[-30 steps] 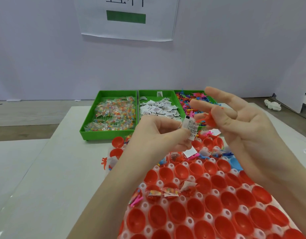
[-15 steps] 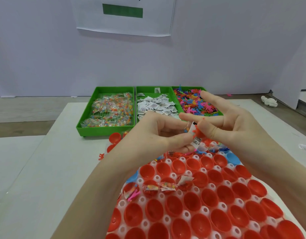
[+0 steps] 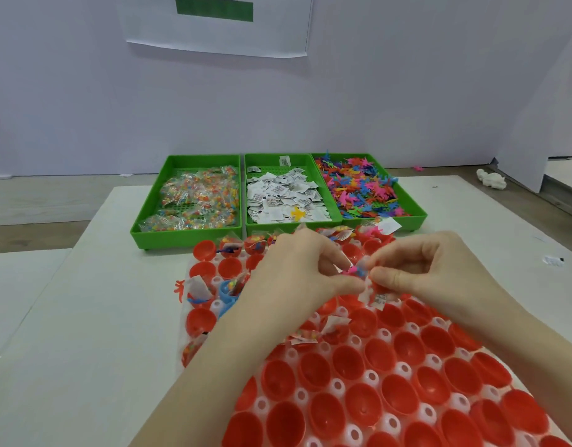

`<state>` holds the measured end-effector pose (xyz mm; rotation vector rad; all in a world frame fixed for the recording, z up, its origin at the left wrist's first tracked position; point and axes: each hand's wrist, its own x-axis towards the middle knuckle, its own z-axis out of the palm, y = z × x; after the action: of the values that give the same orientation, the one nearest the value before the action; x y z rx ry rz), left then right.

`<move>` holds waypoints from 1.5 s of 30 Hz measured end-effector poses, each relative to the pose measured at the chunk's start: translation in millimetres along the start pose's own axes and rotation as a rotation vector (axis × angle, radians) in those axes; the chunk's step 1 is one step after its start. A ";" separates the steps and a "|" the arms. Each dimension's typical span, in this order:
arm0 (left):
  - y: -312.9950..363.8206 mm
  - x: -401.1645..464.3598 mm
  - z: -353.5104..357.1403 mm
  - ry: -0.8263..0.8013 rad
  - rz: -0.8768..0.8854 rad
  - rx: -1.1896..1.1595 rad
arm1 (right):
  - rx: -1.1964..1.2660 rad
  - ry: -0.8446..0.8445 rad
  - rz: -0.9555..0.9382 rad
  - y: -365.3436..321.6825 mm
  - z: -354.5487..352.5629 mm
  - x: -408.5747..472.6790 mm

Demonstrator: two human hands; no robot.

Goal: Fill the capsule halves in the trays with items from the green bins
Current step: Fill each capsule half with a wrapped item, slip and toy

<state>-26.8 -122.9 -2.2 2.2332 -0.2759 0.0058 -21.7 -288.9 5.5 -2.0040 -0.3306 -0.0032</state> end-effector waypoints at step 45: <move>-128.0 64.1 -94.9 0.873 -0.233 0.113 | -0.318 0.259 0.007 39.5 -46.2 106.8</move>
<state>70.0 15.1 -34.9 2.1377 0.4663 0.8589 96.8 -321.2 6.9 -2.2866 -0.1623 -0.3266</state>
